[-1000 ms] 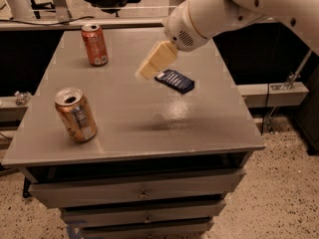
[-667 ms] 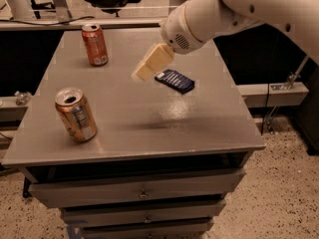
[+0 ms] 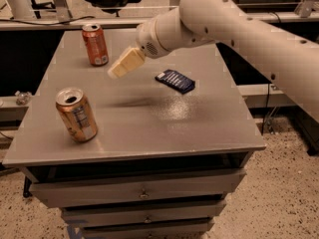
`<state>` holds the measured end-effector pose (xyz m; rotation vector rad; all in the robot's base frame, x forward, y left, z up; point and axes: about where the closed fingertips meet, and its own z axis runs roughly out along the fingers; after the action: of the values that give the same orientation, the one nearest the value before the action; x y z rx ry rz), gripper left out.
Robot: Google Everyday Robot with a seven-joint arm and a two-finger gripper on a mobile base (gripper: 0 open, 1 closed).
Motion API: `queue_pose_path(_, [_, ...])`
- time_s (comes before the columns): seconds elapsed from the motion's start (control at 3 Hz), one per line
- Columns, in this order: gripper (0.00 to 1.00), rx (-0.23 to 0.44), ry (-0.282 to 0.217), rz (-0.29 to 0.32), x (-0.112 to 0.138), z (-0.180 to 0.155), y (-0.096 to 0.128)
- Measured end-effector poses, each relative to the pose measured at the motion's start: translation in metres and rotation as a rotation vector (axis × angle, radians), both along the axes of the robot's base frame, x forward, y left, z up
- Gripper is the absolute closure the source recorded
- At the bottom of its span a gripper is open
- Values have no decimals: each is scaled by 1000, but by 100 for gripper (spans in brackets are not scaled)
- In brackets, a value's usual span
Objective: Move coke can near orange can
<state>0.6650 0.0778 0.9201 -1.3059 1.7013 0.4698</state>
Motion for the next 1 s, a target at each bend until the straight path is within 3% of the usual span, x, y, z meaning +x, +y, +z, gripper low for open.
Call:
queue_pose_path(0.67, [0, 165, -11, -6, 75, -24, 60])
queue_pose_path(1.0, [0, 214, -28, -11, 103, -30, 82])
